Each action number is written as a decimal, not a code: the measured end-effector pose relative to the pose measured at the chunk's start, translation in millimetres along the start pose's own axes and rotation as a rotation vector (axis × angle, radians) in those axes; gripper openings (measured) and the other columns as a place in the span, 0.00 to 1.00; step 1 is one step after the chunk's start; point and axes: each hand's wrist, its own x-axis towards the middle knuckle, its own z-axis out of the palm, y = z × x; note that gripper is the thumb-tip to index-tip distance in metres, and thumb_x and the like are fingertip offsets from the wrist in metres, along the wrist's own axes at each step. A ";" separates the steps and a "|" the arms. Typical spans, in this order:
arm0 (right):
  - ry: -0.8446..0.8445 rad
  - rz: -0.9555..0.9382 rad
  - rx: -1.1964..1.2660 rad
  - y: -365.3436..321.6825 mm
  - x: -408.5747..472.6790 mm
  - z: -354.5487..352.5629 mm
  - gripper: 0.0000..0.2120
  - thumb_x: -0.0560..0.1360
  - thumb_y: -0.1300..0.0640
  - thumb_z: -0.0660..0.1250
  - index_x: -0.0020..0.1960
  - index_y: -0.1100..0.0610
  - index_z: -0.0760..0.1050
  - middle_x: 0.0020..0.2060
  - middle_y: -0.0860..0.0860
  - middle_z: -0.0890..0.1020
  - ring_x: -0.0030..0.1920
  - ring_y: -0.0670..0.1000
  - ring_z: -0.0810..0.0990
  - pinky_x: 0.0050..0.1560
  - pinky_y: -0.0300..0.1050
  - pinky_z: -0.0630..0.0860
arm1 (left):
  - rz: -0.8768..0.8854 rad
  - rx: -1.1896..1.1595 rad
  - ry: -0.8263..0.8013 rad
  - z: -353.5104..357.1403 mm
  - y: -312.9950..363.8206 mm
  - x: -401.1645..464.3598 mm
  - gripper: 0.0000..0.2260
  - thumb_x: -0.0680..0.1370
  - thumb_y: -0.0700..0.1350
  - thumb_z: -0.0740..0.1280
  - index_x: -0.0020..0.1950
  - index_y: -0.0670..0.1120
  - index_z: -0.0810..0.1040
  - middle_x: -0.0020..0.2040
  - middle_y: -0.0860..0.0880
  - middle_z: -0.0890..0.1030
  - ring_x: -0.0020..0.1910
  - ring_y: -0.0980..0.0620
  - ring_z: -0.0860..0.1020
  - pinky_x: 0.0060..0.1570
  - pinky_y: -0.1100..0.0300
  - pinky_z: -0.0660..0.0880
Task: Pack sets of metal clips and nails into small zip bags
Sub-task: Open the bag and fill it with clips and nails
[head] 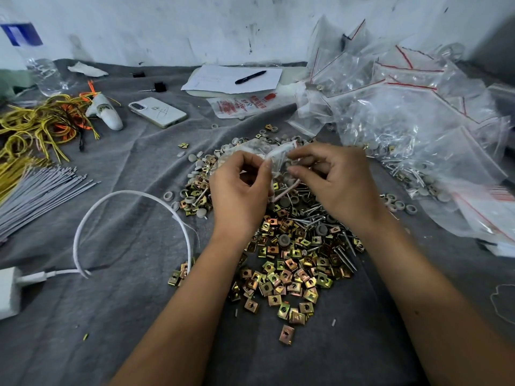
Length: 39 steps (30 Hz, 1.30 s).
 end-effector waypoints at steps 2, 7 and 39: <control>0.034 0.043 -0.015 3.2 0.7 -4.2 0.05 0.78 0.58 0.73 0.53 0.56 0.84 0.41 0.48 0.86 0.39 0.46 0.85 0.39 0.47 0.84 | -0.025 -0.007 0.011 -0.8 -0.9 0.7 0.07 0.82 0.40 0.70 0.44 0.45 0.79 0.32 0.48 0.81 0.28 0.51 0.79 0.31 0.52 0.80; -0.013 0.169 -0.076 11.6 4.1 -18.1 0.04 0.82 0.64 0.64 0.55 0.59 0.76 0.47 0.53 0.81 0.38 0.42 0.81 0.34 0.32 0.76 | -0.046 0.001 0.037 -1.3 -1.5 2.1 0.06 0.82 0.40 0.70 0.45 0.44 0.79 0.34 0.47 0.82 0.30 0.52 0.80 0.33 0.52 0.81; -0.035 -0.177 -0.139 -3.4 10.8 14.3 0.14 0.75 0.63 0.75 0.60 0.59 0.80 0.55 0.53 0.84 0.56 0.42 0.84 0.59 0.37 0.79 | -0.054 -0.095 0.021 1.7 -1.9 2.6 0.06 0.82 0.39 0.69 0.45 0.41 0.78 0.30 0.46 0.81 0.26 0.49 0.79 0.29 0.57 0.76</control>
